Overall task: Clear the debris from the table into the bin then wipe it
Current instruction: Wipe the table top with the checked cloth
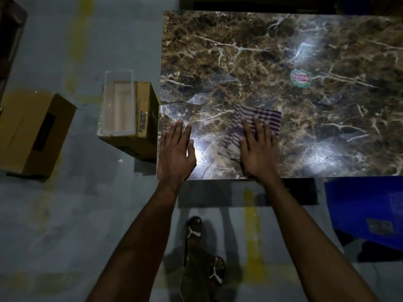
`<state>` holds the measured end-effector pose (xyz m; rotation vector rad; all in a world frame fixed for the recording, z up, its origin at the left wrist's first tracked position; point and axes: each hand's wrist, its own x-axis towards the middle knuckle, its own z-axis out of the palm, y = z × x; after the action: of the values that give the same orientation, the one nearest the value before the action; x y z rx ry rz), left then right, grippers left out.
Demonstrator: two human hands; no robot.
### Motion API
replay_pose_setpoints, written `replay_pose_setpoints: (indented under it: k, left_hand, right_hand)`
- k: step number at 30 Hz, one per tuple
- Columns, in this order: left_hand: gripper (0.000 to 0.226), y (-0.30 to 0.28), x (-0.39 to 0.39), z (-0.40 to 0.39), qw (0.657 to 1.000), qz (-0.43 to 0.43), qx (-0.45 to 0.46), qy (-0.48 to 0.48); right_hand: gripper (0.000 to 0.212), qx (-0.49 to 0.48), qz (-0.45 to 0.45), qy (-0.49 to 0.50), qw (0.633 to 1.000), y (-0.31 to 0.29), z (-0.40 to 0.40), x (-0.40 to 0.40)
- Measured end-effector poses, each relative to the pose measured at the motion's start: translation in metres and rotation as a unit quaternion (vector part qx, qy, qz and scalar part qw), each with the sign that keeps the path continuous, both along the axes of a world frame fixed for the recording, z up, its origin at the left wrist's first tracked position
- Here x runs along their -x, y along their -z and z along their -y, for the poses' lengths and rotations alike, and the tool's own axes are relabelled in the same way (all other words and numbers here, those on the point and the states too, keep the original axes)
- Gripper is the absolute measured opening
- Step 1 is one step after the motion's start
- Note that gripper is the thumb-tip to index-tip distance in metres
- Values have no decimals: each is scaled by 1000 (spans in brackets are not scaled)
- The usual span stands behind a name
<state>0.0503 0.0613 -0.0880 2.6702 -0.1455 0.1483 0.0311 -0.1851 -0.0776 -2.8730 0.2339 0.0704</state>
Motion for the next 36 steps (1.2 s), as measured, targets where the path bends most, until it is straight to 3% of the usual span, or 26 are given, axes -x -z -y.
replay_pose_setpoints:
  k: [6,10,14,17,20,23,27,30,33,36]
  left_hand:
    - [50,-1,0,0,1000,-3,-25,5]
    - [49,-3,-1,1,999,5,-50,3]
    - [52,-2,0,1,997,2,-61,-52]
    - [53,2,0,1,998,-10,-41,-46]
    - [54,0,0,1,999,-18,-18,-42]
    - [54,-4,0,1,999,-33,-17,-38]
    - [54,-4,2,0,998,-44,-10,-32]
    - [51,-7,1,-1,999,-32,8,-39]
    - [47,-6,-1,-2,999,-15,24,-43]
    - [44,-5,-4,0,997,-2,54,-57]
  right_hand:
    - [57,4,-7,-147,989,-4,-27,22]
    - [57,4,-23,-97,995,-4,13,29]
    - [62,-20,-36,-14,999,-2,0,-35]
    - [60,-15,-32,-84,996,-5,-38,-50]
    - [57,-11,-40,-158,987,-11,-41,-17]
    - [57,-14,-57,-123,991,-18,-15,-3]
    - [58,-32,-60,-43,997,-14,-23,-52]
    - [58,-29,-58,-89,994,-16,-57,-76]
    - [57,-21,-65,-180,981,-25,-64,-45]
    - [57,-15,-79,-170,982,-35,-35,-23]
